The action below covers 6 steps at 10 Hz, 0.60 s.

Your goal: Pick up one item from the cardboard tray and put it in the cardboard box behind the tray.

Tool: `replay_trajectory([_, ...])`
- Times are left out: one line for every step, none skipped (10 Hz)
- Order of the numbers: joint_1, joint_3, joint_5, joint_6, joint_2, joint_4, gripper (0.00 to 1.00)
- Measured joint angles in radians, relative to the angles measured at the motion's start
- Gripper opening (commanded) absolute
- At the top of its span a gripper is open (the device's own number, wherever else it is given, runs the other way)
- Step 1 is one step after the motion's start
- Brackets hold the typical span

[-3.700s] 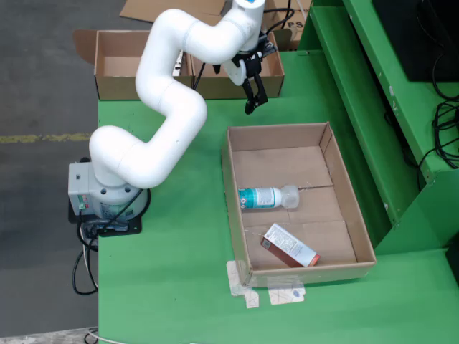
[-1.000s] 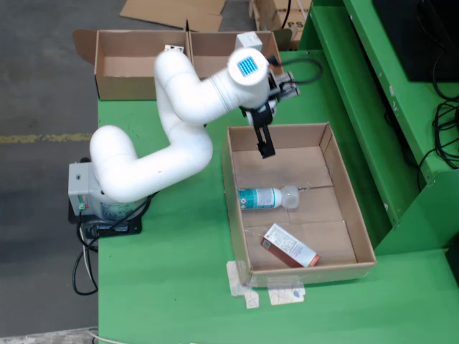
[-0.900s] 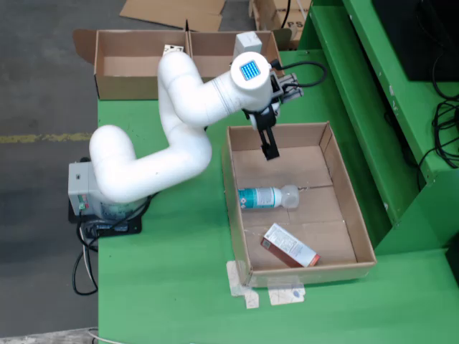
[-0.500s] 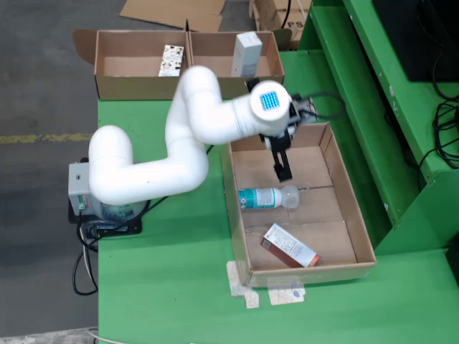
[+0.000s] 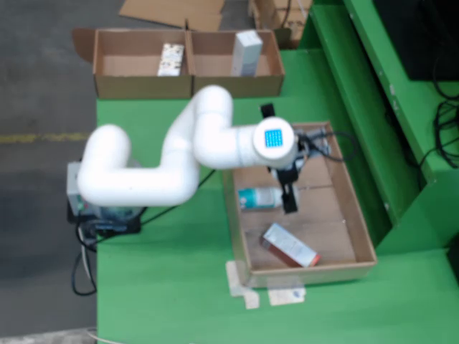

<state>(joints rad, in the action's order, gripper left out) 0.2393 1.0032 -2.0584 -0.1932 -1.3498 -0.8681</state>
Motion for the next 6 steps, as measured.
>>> replay_trajectory([0.054, -0.055, 0.000, -0.002, 0.000, 0.006, 1.00])
replay_trajectory([0.095, -0.077, 0.000, -0.002, 0.000, 0.006, 1.00])
replay_trajectory([0.138, -0.077, 0.000, -0.002, 0.000, 0.006, 1.00])
replay_trajectory([0.184, -0.077, 0.000, -0.002, 0.000, 0.006, 1.00])
replay_trajectory([0.190, -0.077, 0.000, -0.002, 0.000, 0.006, 1.00])
replay_trajectory([0.189, -0.077, 0.000, -0.002, 0.000, 0.006, 1.00])
